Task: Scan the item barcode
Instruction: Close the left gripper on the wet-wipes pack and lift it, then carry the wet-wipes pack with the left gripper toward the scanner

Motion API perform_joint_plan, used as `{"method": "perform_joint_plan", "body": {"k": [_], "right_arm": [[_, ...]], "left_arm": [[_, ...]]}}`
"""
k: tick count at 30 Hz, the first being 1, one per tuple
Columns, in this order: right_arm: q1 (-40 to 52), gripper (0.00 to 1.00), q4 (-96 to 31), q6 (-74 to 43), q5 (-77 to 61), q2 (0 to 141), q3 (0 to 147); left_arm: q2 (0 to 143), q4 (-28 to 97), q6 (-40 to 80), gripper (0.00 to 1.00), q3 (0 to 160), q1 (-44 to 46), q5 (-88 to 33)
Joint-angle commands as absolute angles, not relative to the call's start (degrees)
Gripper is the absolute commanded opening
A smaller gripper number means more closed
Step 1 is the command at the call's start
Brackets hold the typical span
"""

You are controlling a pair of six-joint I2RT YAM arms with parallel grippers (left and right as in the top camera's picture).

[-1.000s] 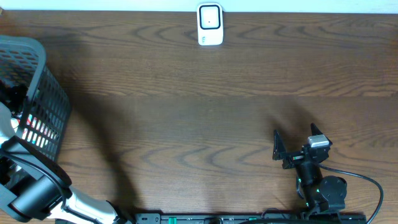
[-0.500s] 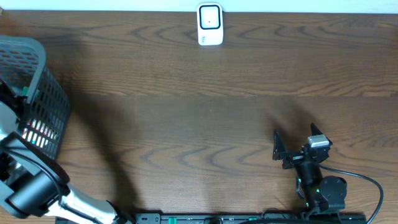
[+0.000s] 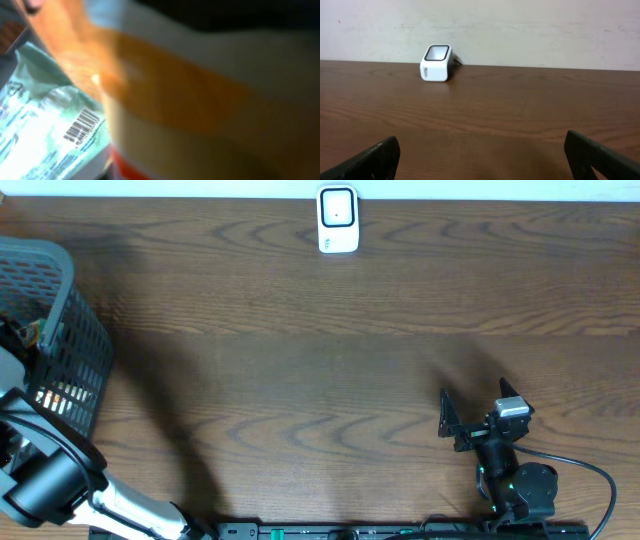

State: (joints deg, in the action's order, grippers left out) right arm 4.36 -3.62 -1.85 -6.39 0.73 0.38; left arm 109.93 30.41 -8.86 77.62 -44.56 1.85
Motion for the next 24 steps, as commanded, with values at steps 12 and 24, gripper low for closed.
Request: {"method": "perform_joint_plan", "body": {"k": [12,24], "right_arm": [[4.6,0.99,-3.86,-1.02,-6.35,0.49,0.36],[4.6,0.99,-3.86,-1.02,-6.35,0.49,0.36]], "left_arm": [[86.54,29.74,-9.17,0.08,77.87,-44.45,0.67],[69.14,23.59,23.57,0.07,77.87,-38.96,0.4]]}}
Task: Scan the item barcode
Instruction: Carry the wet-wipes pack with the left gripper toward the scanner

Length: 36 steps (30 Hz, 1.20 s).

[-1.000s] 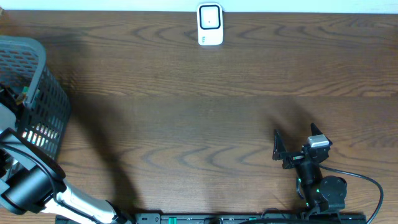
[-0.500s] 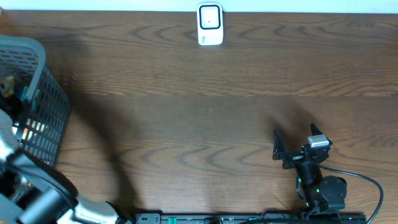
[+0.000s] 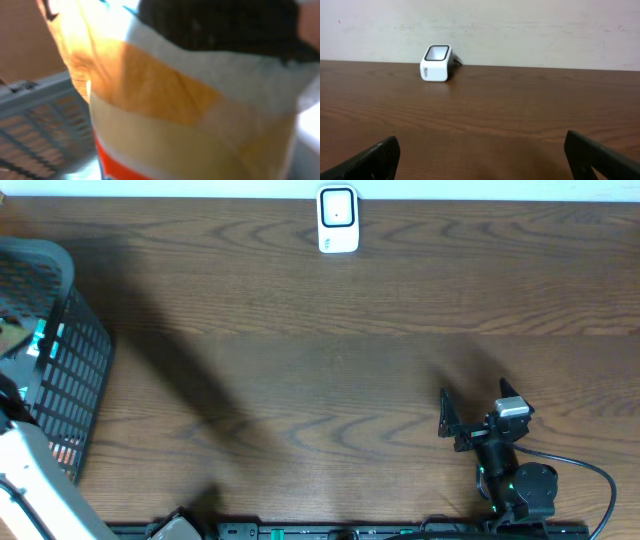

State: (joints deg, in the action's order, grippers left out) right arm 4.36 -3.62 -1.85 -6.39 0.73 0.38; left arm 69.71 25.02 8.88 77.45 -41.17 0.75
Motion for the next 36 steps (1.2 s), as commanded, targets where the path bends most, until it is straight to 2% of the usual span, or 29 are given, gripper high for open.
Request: {"method": "perform_joint_plan", "body": {"k": [1,7,12,25,30,36], "right_arm": [[4.6,0.99,-3.86,-1.02,-6.35,0.49,0.36],[4.6,0.99,-3.86,-1.02,-6.35,0.49,0.36],[4.6,0.99,-3.86,-1.02,-6.35,0.49,0.36],[4.6,0.99,-3.86,-1.02,-6.35,0.49,0.36],[4.6,0.99,-3.86,-1.02,-6.35,0.49,0.36],[4.6,0.99,-3.86,-1.02,-6.35,0.49,0.36]], "left_arm": [[68.6,22.48,25.15,0.08,77.87,-37.91,-0.14],[65.69,12.29,25.67,0.07,77.87,-30.39,-15.03],[65.58,11.27,25.82,0.08,77.84,-21.76,-21.5],[75.72,27.18,25.82,0.08,77.84,4.43,-21.43],[84.27,27.57,25.85,0.08,77.84,13.56,-20.53],[94.5,27.57,25.89,0.08,77.84,22.44,-13.54]]}}
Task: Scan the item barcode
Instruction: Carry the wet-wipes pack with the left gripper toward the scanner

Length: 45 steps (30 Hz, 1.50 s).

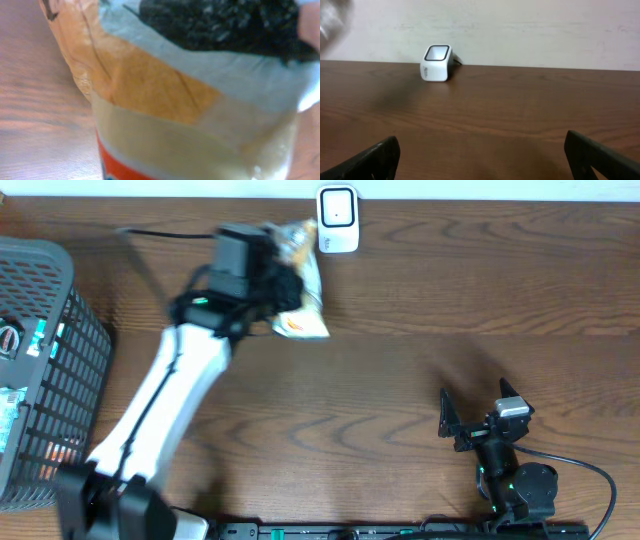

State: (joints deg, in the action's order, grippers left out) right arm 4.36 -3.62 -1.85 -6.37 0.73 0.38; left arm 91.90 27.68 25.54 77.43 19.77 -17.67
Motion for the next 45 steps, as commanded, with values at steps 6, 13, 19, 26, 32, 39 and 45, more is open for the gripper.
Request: {"method": "perform_joint_plan", "body": {"k": [6,13,19,26,32,39,45], "right_arm": [[4.6,0.99,-3.86,-1.02,-6.35,0.49,0.36],[4.6,0.99,-3.86,-1.02,-6.35,0.49,0.36],[4.6,0.99,-3.86,-1.02,-6.35,0.49,0.36],[4.6,0.99,-3.86,-1.02,-6.35,0.49,0.36],[4.6,0.99,-3.86,-1.02,-6.35,0.49,0.36],[4.6,0.99,-3.86,-1.02,-6.35,0.49,0.36],[4.6,0.99,-3.86,-1.02,-6.35,0.49,0.36]], "left_arm": [[101.97,26.68,30.65,0.13,77.84,28.58,-9.39],[102.87,25.76,30.68,0.43,78.02,31.22,-9.41],[97.25,25.17,26.59,0.42,79.85,29.91,-9.37],[92.55,25.12,26.65,0.31,79.83,28.82,-9.56],[94.45,25.56,26.85,0.32,79.72,31.31,-10.0],[100.51,20.23,26.85,0.36,79.68,35.33,-10.0],[106.85,14.33,26.85,0.36,79.68,36.69,-9.74]]}}
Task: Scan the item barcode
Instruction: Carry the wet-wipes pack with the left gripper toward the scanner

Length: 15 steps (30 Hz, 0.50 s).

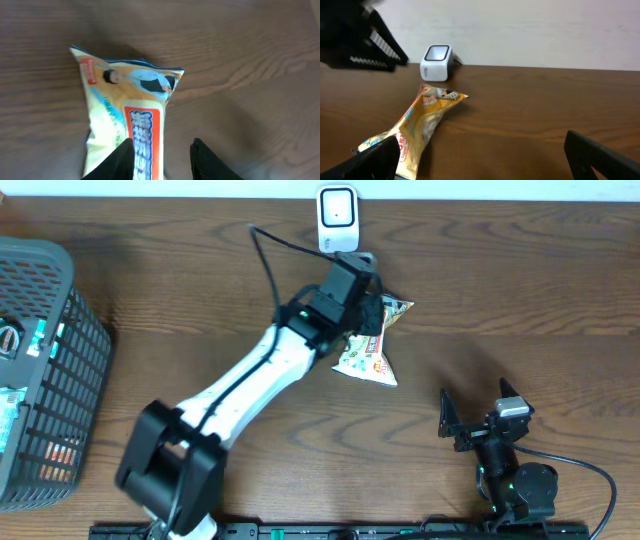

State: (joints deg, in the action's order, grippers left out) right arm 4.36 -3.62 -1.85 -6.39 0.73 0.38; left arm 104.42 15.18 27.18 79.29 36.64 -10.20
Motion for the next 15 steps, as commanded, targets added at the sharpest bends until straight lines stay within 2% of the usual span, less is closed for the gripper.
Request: {"method": "perform_joint_plan", "body": {"k": [1,15], "right_arm": [[4.6,0.99,-3.86,-1.02,-6.35,0.49,0.36],[4.6,0.99,-3.86,-1.02,-6.35,0.49,0.36]], "left_arm": [[107.77,14.2,26.85,0.36,79.68,36.67,-9.54],[121.51,17.43,25.5,0.36,79.68,36.97,-9.34]]}}
